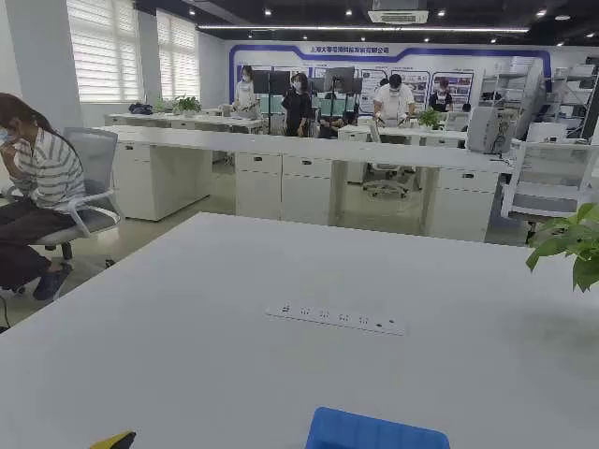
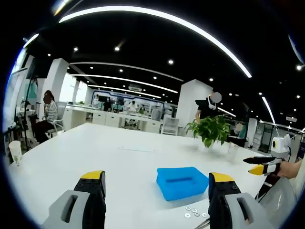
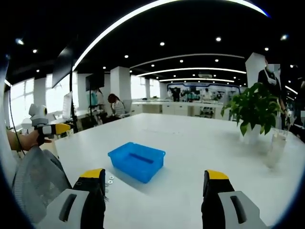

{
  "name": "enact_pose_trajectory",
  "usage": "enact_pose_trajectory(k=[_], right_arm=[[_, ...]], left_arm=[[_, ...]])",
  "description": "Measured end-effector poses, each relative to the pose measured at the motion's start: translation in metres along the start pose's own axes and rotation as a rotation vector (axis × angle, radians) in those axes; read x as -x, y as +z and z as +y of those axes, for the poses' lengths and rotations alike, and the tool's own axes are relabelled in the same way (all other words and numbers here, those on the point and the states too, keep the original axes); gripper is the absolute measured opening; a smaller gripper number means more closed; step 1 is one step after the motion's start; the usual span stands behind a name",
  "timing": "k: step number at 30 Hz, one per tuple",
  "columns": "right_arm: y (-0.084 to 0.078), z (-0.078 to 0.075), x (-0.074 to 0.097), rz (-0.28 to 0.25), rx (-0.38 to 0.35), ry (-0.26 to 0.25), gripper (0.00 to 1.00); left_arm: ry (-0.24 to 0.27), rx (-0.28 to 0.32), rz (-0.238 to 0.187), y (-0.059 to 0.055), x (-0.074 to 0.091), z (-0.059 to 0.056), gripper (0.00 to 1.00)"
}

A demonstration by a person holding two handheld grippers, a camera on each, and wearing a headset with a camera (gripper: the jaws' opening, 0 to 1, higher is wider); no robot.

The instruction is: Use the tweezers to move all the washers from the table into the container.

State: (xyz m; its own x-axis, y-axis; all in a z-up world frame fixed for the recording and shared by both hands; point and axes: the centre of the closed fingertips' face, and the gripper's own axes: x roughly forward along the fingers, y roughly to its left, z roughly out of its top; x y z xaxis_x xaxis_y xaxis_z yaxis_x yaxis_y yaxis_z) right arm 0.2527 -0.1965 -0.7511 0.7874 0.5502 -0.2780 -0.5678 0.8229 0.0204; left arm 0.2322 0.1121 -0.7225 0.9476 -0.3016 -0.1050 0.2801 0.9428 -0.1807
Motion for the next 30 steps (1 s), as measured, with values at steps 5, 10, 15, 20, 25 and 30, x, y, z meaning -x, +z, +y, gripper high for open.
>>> enact_pose_trajectory(k=[5, 10, 15, 20, 25, 30], right_arm=[[0.0008, -0.0002, -0.0002, -0.005, -0.003, -0.001, 0.82], [0.0031, 0.0020, -0.0001, -0.008, -0.003, -0.001, 0.82], [0.0032, 0.0030, 0.0002, -0.004, -0.002, -0.002, 0.82], [0.0030, 0.0033, 0.0003, -0.003, -0.001, -0.003, 0.82], [0.0033, 0.0039, 0.0016, 0.000, 0.001, -0.006, 0.82], [0.0035, 0.0016, 0.0031, 0.001, -0.004, -0.018, 0.81]], left_arm=[[-0.005, 0.000, -0.003, 0.0005, -0.0002, -0.0005, 0.92], [0.000, -0.003, 0.003, -0.0005, 0.0000, -0.0001, 0.91], [0.001, -0.004, 0.004, -0.0006, 0.0003, -0.0004, 0.91], [0.003, -0.003, 0.006, -0.0009, 0.0007, -0.0002, 0.91], [0.001, -0.003, 0.006, -0.0005, 0.0011, -0.0010, 0.91], [0.003, -0.004, 0.007, -0.0004, 0.0015, -0.0009, 0.91]])
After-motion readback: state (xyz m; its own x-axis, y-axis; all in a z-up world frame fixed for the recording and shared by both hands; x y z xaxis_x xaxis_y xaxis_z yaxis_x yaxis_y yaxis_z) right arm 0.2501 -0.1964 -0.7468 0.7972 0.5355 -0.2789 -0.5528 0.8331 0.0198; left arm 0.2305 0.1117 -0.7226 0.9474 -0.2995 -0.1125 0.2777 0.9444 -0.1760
